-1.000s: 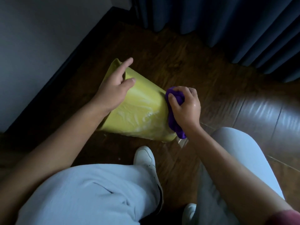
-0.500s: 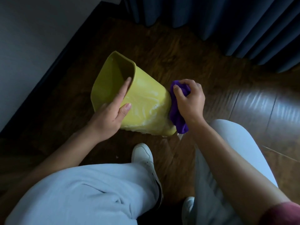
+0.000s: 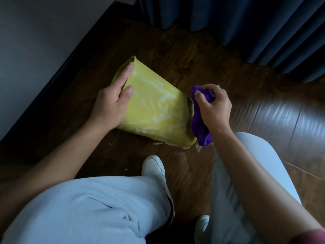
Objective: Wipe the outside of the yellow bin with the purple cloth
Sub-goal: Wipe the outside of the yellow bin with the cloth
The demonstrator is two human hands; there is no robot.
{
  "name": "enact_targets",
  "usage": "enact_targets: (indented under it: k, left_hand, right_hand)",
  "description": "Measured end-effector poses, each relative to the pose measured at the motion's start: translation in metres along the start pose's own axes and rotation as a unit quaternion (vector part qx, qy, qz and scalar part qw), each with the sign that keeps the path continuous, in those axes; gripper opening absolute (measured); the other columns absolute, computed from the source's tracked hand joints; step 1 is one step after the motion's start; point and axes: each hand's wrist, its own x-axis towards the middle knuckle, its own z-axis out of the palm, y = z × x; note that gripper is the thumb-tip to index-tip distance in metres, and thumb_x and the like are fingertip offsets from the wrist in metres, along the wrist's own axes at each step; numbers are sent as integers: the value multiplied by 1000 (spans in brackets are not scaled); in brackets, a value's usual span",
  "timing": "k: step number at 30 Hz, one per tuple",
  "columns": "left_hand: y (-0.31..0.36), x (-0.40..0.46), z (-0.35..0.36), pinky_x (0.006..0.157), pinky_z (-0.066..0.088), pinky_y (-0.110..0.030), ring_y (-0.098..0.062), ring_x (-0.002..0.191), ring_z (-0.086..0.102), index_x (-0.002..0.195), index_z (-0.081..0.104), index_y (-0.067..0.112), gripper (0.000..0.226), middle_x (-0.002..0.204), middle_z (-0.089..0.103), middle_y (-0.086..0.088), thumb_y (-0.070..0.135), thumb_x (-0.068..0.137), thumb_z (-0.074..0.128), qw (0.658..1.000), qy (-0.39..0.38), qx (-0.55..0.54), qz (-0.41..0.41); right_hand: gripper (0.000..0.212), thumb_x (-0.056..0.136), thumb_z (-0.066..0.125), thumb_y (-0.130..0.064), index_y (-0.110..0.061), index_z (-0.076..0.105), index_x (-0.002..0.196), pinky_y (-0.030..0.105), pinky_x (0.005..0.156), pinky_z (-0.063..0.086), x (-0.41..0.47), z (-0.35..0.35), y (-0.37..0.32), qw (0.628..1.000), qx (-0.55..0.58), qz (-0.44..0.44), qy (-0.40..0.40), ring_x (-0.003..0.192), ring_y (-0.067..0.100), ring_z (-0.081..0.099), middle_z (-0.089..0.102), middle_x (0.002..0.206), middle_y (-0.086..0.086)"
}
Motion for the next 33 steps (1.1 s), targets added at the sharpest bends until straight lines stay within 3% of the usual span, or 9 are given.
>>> enact_targets:
  k: [2,5,8,11,13,19,25,28,33]
  left_hand:
    - [4,7,2,91,55,-29,-9,102,62,160,30,41,53,126,59,21,25,111,44,1000,-1,-22,-14]
    - [7,14,5,90,47,-3,17,111,58,160,32,39,54,148,54,9,23,111,45,999,0,-40,-33]
    - [6,20,1,89,57,-18,-2,108,67,159,29,45,61,140,62,4,20,108,50,994,-20,-90,-57]
    - [2,12,0,112,48,-42,-8,139,49,158,16,54,77,161,40,7,21,104,58,983,-98,-141,-59]
    - [-1,1,3,118,39,-49,-12,150,36,158,7,57,78,168,26,10,30,103,56,982,-121,-135,-46]
    - [-5,-12,7,120,37,-47,-6,149,36,158,19,54,63,166,32,14,32,105,47,986,-20,-144,-77]
    - [-11,-18,6,116,42,-50,-10,141,49,154,32,52,61,158,47,12,35,99,51,969,35,-201,-137]
    - [-13,-25,7,118,39,-51,-13,143,47,157,34,44,64,159,46,8,33,97,53,963,46,-222,-143]
    - [-16,-37,11,116,42,-50,-11,142,49,158,28,48,60,159,47,8,39,103,49,976,26,-183,-115]
  right_hand:
    - [26,97,69,-35,-30,67,122,16,78,44,2,-2,1,1000,-1,7,4,109,12,55,58,121,-7]
    - [25,97,69,-35,-31,66,121,23,85,49,3,-4,1,1000,2,12,6,110,12,55,57,121,-7]
    - [25,96,70,-34,-30,67,121,21,84,48,3,-4,1,1000,4,13,13,109,11,55,58,121,-7]
    - [25,96,71,-34,-30,68,120,14,77,44,6,-7,2,1000,5,19,20,107,9,55,59,120,-7]
    - [25,95,71,-35,-29,68,120,13,76,42,8,-11,2,999,3,20,26,106,8,54,59,119,-7]
    - [29,96,70,-38,-29,68,123,18,78,46,12,-21,1,999,10,26,30,108,10,56,59,120,-8]
    - [28,96,69,-39,-32,67,123,43,93,58,12,-29,0,999,22,36,34,112,18,61,62,125,-4]
    - [26,95,70,-40,-34,68,121,45,93,59,13,-32,-1,998,28,48,34,112,18,62,63,125,-4]
    - [21,95,70,-39,-38,67,116,44,89,59,18,-35,4,998,-30,60,2,108,20,61,62,125,-3]
